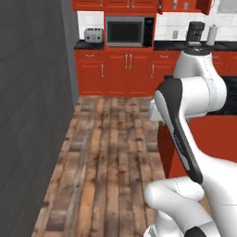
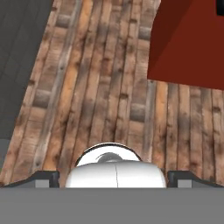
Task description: There is a bowl on the dining counter. Grab a lemon wedge from the fridge and place it in the bowl. Then get the liquor bottle and glass cup from the cabinet and place them next to the bowl.
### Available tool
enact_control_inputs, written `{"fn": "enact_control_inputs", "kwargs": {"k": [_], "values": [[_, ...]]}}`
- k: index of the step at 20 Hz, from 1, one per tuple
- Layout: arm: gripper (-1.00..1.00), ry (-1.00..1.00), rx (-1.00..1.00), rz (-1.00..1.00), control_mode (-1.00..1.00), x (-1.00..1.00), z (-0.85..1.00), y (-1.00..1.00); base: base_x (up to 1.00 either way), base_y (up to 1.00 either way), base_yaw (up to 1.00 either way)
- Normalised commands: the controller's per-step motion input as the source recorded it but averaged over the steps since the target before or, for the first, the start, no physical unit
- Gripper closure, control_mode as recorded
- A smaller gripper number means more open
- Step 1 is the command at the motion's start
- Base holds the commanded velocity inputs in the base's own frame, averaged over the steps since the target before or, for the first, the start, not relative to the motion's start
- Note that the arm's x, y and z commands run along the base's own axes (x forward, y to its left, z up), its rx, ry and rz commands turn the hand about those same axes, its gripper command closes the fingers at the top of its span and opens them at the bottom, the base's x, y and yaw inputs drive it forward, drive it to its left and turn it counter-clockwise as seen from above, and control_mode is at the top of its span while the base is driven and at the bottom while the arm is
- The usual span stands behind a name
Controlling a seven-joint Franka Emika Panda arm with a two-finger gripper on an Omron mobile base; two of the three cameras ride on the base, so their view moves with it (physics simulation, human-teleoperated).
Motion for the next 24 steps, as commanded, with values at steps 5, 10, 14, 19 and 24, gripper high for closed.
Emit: {"fn": "enact_control_inputs", "kwargs": {"k": [5,10,14,19,24], "values": [[-1.0,0.0,0.0,0.0,1.0,0.0,0.0,0.0,0.97,0.43,-0.17],[-1.0,0.0,0.0,0.0,1.0,0.0,0.0,0.0,1.0,0.19,-0.23],[-1.0,0.0,0.0,0.0,1.0,0.0,0.0,0.0,1.0,0.09,-0.25],[-1.0,0.0,0.0,0.0,1.0,0.0,0.0,0.0,1.0,0.17,-0.25],[-1.0,0.0,0.0,0.0,1.0,0.0,0.0,0.0,1.0,0.46,-0.23]]}}
